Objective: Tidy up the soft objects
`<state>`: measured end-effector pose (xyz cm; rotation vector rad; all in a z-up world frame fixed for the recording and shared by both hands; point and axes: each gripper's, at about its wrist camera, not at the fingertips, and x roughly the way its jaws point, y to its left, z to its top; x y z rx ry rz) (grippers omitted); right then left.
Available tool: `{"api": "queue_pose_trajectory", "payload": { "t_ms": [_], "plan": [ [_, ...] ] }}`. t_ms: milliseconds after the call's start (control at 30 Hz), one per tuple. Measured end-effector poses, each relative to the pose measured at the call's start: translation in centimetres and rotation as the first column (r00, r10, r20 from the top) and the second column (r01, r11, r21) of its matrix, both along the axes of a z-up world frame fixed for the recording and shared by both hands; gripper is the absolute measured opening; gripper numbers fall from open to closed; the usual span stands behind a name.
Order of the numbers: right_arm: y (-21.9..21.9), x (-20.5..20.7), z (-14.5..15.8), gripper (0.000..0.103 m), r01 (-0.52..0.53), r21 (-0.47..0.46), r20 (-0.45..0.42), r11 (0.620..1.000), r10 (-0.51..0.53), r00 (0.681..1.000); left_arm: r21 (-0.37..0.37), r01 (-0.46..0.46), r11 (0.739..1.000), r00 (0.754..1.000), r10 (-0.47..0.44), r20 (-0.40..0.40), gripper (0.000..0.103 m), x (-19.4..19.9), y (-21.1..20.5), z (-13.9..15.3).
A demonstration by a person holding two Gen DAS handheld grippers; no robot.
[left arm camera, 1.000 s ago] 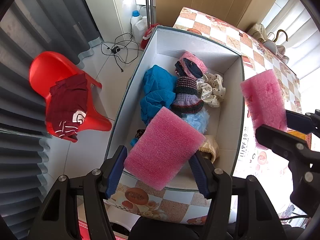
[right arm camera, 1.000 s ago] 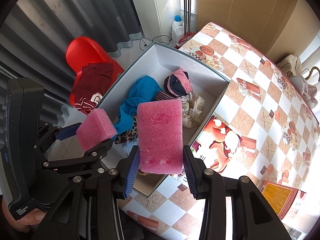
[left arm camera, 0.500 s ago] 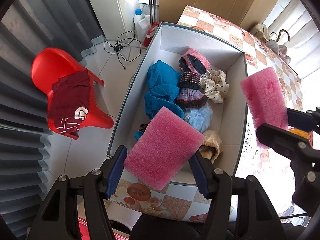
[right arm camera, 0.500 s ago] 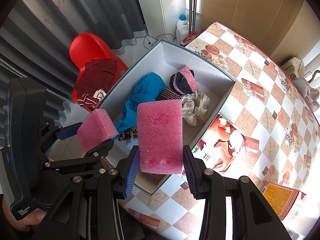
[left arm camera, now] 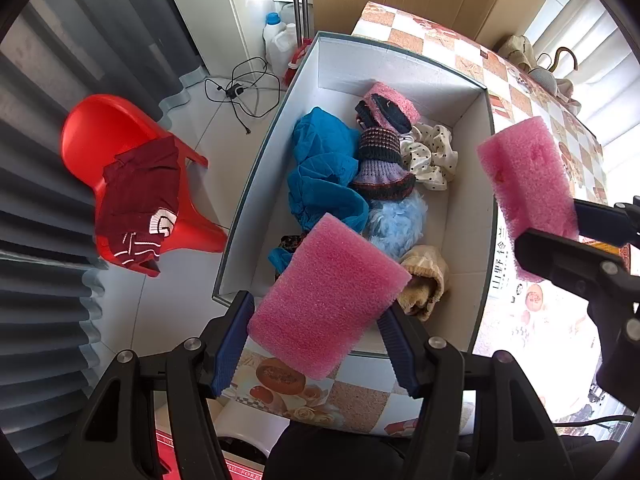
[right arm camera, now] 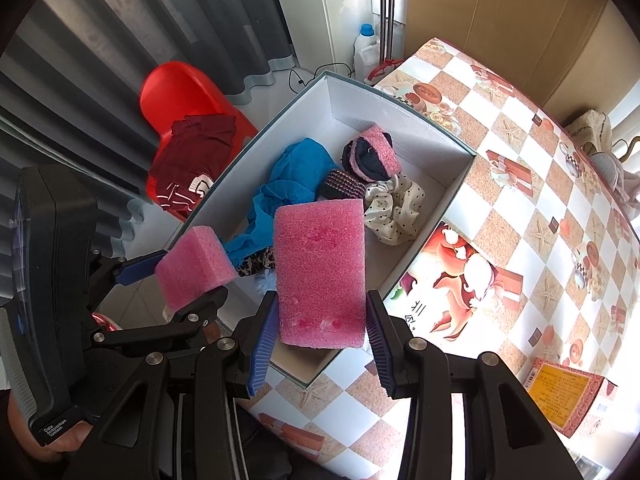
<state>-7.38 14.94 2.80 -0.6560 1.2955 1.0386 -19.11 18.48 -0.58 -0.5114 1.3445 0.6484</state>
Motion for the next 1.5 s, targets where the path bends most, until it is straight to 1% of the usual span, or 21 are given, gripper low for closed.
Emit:
{"api": "queue_pose_trajectory", "payload": {
  "t_ms": [200, 333, 633, 933, 1067, 1200, 1500],
  "plan": [
    [0.4, -0.7, 0.7, 0.044, -0.043, 0.020, 0.032, 0.999, 0.042, 0.999, 0.003, -0.028, 1.000, 1.000, 0.028, 0.015, 0.066, -0.6, 0.4, 0.3],
    [0.6, -1.9, 1.0, 0.044, -0.106, 0.017, 0.100, 0.994, 0.104, 0.990, -0.013, -0.056, 0.998, 0.998, 0.056, 0.012, 0.066, -1.2, 0.5, -0.1],
    [0.5, -3.9, 0.8, 0.044, -0.216, -0.011, 0.211, 0.976, 0.214, 0.954, -0.028, -0.048, 0.998, 0.999, 0.048, -0.010, 0.066, -1.5, 0.5, -0.6],
    [-0.1, -3.8, 2.0, 0.044, -0.236, -0.010, 0.335, 0.972, 0.226, 0.915, -0.007, 0.010, 1.000, 1.000, -0.010, 0.003, 0.066, 0.1, 0.1, -0.1],
    [-0.4, -3.4, 2.2, 0.044, -0.223, -0.012, 0.354, 0.975, 0.213, 0.911, 0.009, 0.032, 0.999, 0.999, -0.032, 0.004, 0.066, 0.7, -0.4, 0.2],
    [-0.5, -3.4, 2.3, 0.044, -0.221, -0.007, 0.353, 0.975, 0.210, 0.912, 0.028, 0.041, 0.999, 0.999, -0.041, -0.001, 0.066, 0.6, -0.8, 0.3],
    [-0.4, -4.4, 1.9, 0.044, -0.241, 0.001, 0.317, 0.971, 0.228, 0.921, 0.050, 0.017, 0.999, 1.000, -0.016, -0.018, 0.066, -0.6, -0.8, 0.4]
  ]
}}
